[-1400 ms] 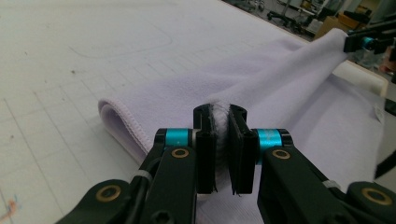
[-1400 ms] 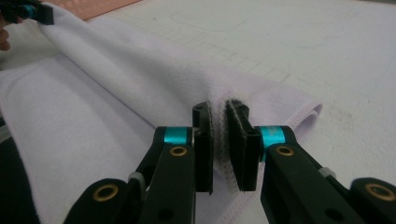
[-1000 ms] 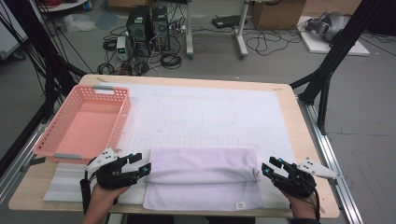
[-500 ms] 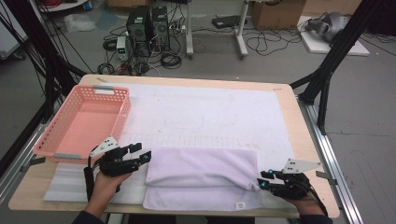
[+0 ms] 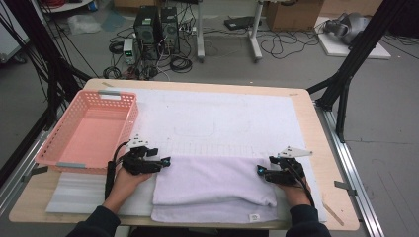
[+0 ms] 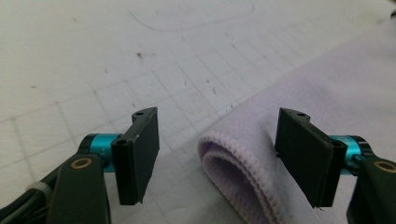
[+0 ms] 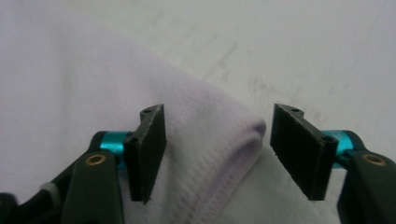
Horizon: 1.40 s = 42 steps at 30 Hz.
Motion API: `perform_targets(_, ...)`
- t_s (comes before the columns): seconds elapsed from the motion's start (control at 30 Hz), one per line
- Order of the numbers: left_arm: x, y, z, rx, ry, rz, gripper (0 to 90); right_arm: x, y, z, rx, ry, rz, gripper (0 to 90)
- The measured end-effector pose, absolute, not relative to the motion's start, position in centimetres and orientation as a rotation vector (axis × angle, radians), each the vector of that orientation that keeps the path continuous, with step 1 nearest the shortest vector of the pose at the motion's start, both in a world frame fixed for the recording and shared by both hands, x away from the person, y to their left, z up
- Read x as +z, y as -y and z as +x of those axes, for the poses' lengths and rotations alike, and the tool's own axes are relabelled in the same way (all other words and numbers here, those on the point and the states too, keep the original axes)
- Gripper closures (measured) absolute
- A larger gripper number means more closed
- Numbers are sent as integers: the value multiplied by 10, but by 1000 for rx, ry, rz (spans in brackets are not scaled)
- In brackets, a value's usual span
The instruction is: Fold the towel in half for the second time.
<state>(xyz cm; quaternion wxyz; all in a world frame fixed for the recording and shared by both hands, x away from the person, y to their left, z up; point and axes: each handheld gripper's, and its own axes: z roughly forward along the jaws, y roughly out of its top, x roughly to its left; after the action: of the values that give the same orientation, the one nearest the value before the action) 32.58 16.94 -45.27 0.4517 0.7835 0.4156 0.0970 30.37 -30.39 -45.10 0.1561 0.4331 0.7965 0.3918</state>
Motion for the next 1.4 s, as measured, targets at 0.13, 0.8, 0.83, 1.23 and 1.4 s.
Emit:
perform_targets(0.13,-453,-166,325,193,-959,1970,670,-451,305,305,1143,-2301,1232,469)
perform_targets(0.8,-432,-167,379,322,-1027,1793,811,-432,298,346,1144,-2154,1213,802)
perform_targets(0.83,-432,-167,383,350,-1025,1778,811,-432,297,351,1130,-2148,1208,802)
perform_targets(1.23,-439,-160,402,377,-1106,1767,721,-432,284,381,1053,-2111,1253,768)
perform_targets(1.4,-426,-163,385,353,-1061,1762,440,-423,287,369,1107,-2074,1251,563)
